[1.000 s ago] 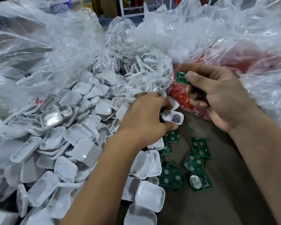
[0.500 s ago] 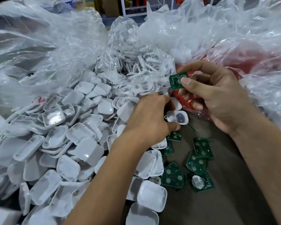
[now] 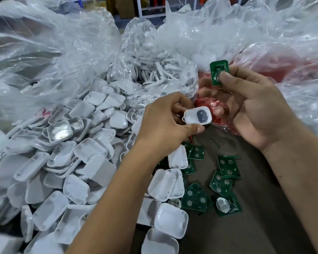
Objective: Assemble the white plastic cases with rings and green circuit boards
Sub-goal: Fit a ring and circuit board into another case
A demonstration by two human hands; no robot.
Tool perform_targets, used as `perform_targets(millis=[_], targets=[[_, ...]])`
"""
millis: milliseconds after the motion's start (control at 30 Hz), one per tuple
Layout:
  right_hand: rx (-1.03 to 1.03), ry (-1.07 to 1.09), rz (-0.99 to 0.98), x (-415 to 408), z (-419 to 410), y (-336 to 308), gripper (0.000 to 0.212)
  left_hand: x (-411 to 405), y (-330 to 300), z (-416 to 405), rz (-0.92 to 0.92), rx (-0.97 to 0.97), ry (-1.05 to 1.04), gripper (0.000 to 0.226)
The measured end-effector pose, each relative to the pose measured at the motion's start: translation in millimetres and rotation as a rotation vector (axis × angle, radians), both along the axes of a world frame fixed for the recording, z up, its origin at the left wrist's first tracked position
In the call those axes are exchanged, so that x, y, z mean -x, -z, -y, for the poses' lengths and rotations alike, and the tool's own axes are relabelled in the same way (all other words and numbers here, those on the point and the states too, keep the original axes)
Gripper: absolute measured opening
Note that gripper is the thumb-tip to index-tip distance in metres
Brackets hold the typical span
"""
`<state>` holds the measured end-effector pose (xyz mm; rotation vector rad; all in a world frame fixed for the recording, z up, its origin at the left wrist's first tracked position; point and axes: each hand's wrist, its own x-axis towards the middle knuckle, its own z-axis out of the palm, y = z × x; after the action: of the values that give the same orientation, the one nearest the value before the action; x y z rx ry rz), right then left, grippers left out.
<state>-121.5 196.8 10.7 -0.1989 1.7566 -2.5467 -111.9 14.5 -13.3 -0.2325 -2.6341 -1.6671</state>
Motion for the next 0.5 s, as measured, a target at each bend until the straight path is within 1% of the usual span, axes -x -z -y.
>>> perform_targets(millis=[100, 167, 200, 267, 300, 333, 500], targets=[[0.000, 0.029, 0.002, 1.5, -1.8, 0.0, 0.019, 0.0, -1.2, 0.0, 0.008, -0.045, -0.032, 0.035], [0.000, 0.028, -0.026, 2.2, -4.3, 1.8, 0.017, -0.2, -1.4, -0.5, 0.006, -0.055, -0.045, 0.034], [-0.013, 0.023, -0.046, 1.8, -4.5, 2.2, 0.020, -0.7, -1.8, -0.9, 0.007, -0.071, -0.048, 0.033], [-0.034, 0.007, -0.076, 0.3, -2.6, 1.6, 0.038, -1.2, -2.1, -1.8, -0.005, -0.068, -0.059, 0.034], [-0.036, 0.003, -0.086, -0.7, -1.6, 0.9, 0.045, -1.0, -1.9, -2.4, -0.018, -0.047, -0.070, 0.035], [-0.041, 0.002, -0.094, -1.5, -1.1, 0.7, 0.047, -0.9, -1.6, -2.8, -0.028, -0.032, -0.082, 0.037], [-0.085, 0.054, -0.078, -1.4, 2.2, 2.5, 0.024, -2.1, -1.0, -4.8, -0.050, -0.062, -0.111, 0.039]])
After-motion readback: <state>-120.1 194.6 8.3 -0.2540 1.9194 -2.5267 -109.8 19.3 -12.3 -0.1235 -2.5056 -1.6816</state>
